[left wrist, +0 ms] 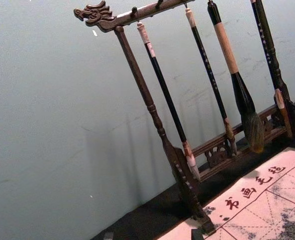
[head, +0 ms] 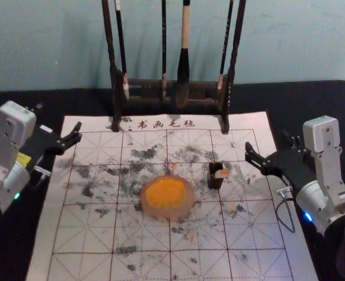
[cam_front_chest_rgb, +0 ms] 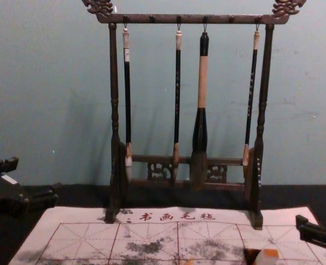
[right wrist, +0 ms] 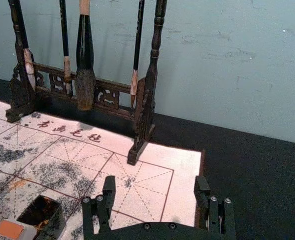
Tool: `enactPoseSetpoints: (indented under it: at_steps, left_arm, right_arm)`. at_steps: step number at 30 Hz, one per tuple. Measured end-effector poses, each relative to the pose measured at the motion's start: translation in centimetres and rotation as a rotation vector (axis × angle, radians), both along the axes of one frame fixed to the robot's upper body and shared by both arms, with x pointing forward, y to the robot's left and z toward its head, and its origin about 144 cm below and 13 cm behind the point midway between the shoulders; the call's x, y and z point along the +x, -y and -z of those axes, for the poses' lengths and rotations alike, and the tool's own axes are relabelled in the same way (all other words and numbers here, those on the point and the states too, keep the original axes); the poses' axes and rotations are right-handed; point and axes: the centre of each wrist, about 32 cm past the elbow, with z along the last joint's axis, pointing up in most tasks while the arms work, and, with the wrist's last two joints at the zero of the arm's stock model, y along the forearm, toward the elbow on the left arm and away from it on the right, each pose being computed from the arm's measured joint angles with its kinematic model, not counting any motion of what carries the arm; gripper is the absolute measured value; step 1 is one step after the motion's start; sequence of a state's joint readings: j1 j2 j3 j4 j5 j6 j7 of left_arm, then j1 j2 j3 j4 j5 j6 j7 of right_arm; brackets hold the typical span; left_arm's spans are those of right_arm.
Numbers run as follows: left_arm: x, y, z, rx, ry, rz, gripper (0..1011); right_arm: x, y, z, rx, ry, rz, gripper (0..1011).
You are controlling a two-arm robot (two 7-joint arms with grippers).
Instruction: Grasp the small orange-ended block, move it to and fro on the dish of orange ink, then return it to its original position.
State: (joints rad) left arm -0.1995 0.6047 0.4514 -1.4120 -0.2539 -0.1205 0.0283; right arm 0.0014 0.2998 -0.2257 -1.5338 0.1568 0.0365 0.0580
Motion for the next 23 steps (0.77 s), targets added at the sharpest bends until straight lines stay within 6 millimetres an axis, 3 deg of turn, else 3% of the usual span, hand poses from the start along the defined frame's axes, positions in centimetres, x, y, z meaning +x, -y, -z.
enactPoseSetpoints:
  at_steps: [23]
  left_arm:
    - [0.0, 0.0, 0.0, 0.0, 0.0, 0.0, 1001]
  right_arm:
    - [0.01, -0.02, -0.21, 0.001, 0.006, -0.006, 1000]
